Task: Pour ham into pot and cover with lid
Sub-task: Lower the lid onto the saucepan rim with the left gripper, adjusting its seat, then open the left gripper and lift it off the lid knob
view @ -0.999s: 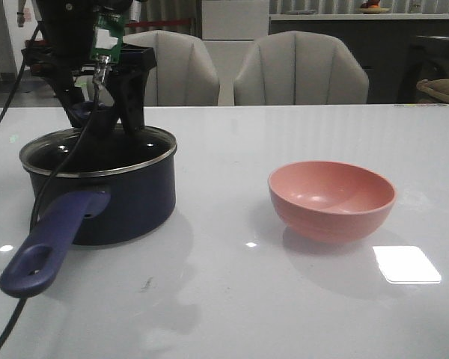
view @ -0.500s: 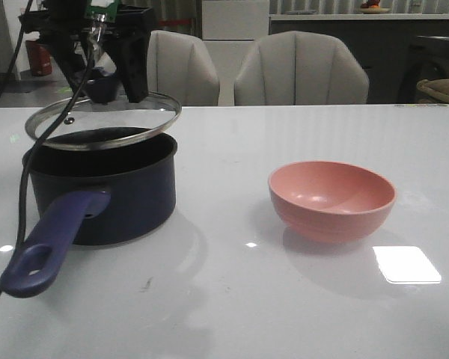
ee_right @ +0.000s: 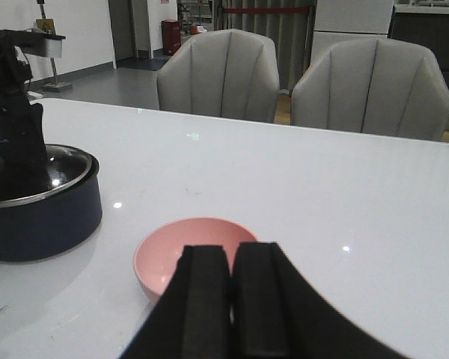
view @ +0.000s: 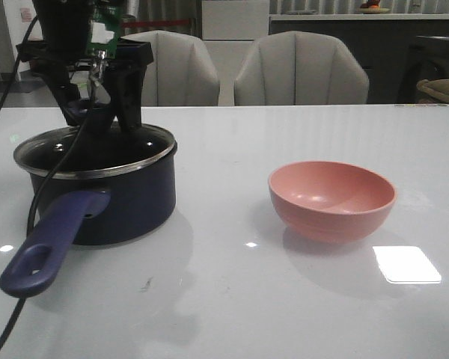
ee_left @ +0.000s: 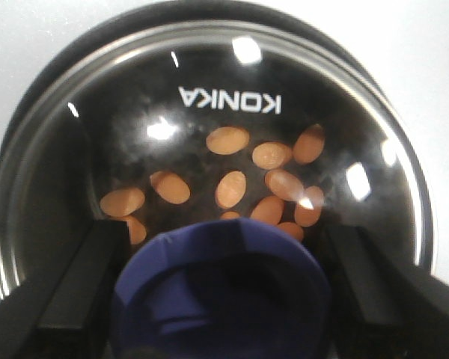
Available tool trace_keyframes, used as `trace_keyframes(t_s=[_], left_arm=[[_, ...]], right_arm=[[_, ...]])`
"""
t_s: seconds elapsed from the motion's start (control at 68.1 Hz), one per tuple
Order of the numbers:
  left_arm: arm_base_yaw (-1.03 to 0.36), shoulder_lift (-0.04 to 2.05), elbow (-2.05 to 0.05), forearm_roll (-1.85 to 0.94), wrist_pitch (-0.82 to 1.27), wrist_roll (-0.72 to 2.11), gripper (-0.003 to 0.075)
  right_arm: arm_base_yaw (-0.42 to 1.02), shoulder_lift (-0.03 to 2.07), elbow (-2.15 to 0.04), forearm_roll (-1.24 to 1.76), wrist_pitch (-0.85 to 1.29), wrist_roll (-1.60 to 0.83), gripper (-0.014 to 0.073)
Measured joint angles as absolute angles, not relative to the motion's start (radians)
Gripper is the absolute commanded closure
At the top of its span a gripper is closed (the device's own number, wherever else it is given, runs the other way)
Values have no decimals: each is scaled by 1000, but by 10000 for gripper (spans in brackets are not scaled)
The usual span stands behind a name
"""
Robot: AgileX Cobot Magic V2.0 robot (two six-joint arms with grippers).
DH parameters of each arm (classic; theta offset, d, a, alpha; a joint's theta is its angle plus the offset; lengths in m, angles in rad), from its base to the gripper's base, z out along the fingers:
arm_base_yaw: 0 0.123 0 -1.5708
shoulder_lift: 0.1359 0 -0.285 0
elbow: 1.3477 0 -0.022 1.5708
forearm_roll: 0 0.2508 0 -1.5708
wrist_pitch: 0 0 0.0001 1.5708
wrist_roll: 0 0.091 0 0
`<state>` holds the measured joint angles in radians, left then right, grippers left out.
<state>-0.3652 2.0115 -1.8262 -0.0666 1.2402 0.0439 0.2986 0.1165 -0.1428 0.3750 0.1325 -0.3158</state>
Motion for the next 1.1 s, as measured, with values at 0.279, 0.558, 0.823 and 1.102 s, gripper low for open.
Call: trace_keyframes(t_s=[0.279, 0.558, 0.823, 1.102], left_arm=[[-365, 2023, -1830, -69, 1230, 44, 82], [-365, 2028, -1848, -69, 1236, 44, 82], [-365, 2028, -1857, -69, 1238, 42, 82], [-365, 2010, -1857, -69, 1234, 42, 82]], right_arm=[[299, 116, -143, 375, 133, -316, 435], [299, 116, -143, 375, 133, -316, 435], [299, 116, -143, 375, 133, -316, 435], [299, 116, -143, 375, 133, -316, 435]])
